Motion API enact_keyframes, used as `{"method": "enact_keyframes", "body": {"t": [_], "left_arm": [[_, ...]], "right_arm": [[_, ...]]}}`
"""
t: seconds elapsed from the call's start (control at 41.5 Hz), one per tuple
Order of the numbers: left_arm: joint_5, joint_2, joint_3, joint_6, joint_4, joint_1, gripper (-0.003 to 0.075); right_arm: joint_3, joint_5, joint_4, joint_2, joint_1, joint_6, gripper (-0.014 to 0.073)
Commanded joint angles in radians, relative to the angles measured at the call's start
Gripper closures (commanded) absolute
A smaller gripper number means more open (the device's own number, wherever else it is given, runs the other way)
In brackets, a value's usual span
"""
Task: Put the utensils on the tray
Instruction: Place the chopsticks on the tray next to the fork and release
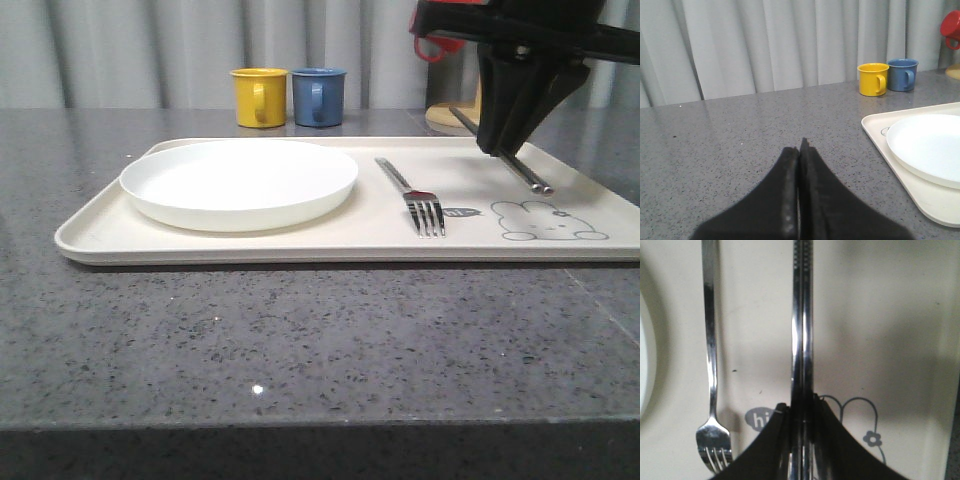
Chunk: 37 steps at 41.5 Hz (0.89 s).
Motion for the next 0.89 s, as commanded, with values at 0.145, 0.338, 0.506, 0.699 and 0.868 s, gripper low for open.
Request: {"method": "enact_keyframes", "body": {"t": [0.145, 0.338, 0.506, 0.699, 0.868], "left_arm": [[-0.085, 0.01, -0.028, -0.007, -0.011, 0.0, 0.0739], [-0.085, 0.01, -0.028, -0.007, -0.011, 0.0, 0.0739], [-0.085, 0.01, -0.028, -0.007, -0.011, 0.0, 0.0739], [-0.085, 0.01, -0.028, -0.007, -0.011, 0.0, 0.0739], [-0.085, 0.01, -0.028, -0.007, -0.011, 0.0, 0.0739]], "right_arm": [[-0.028, -0.087, 0.0, 0.015, -0.001, 0.013, 0.0575], [-0.028, -0.09, 0.0, 0.037, -0.001, 0.013, 0.0569], [-0.028, -0.062, 0.0, 0.054, -0.001, 0.013, 0.0569], [-0.028, -0.066, 0.0, 0.063, -0.001, 0.013, 0.0494], [-0.028, -0.069, 0.0, 0.052, -0.001, 0.013, 0.03]]}}
